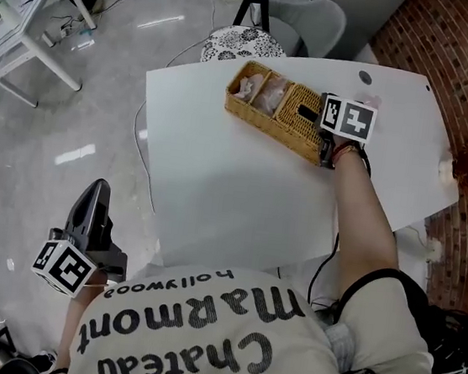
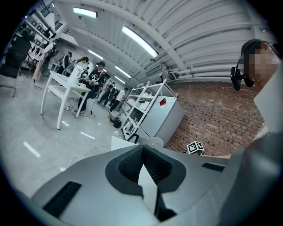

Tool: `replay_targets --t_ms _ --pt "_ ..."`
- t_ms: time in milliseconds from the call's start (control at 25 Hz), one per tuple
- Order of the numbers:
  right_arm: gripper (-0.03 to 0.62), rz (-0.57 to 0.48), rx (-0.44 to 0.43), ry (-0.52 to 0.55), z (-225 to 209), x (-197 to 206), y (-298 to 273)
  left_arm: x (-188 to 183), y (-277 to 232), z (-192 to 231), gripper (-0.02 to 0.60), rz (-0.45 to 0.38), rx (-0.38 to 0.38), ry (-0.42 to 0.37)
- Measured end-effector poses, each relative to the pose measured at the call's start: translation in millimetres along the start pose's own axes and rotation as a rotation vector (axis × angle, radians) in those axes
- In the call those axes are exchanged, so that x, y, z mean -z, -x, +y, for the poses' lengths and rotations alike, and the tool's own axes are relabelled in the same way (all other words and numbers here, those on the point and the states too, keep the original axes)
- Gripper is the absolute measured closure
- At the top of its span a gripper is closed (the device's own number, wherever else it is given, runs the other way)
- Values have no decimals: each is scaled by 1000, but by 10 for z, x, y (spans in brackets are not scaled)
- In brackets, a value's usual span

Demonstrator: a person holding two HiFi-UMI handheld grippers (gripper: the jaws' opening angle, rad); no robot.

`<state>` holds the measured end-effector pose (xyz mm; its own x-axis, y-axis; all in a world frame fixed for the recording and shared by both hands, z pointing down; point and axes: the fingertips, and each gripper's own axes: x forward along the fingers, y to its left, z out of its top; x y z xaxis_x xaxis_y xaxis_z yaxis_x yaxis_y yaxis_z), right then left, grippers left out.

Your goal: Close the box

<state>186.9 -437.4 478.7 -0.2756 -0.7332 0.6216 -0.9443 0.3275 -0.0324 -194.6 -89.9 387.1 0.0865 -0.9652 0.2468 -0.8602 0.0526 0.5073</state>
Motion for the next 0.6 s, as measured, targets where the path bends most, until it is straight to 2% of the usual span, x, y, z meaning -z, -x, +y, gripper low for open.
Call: replay_targets --t_ms 160,320,600 --pt "536 43 -9 -102 -44 158 217 -128 -104 -141 580 -21 74 -20" --pt "536 30 -22 -170 3 286 585 -221 -192 -311 580 -26 164 -26" --pt "540 -35 -13 -332 264 595 1300 -355 -331 -534 580 15 349 -44"
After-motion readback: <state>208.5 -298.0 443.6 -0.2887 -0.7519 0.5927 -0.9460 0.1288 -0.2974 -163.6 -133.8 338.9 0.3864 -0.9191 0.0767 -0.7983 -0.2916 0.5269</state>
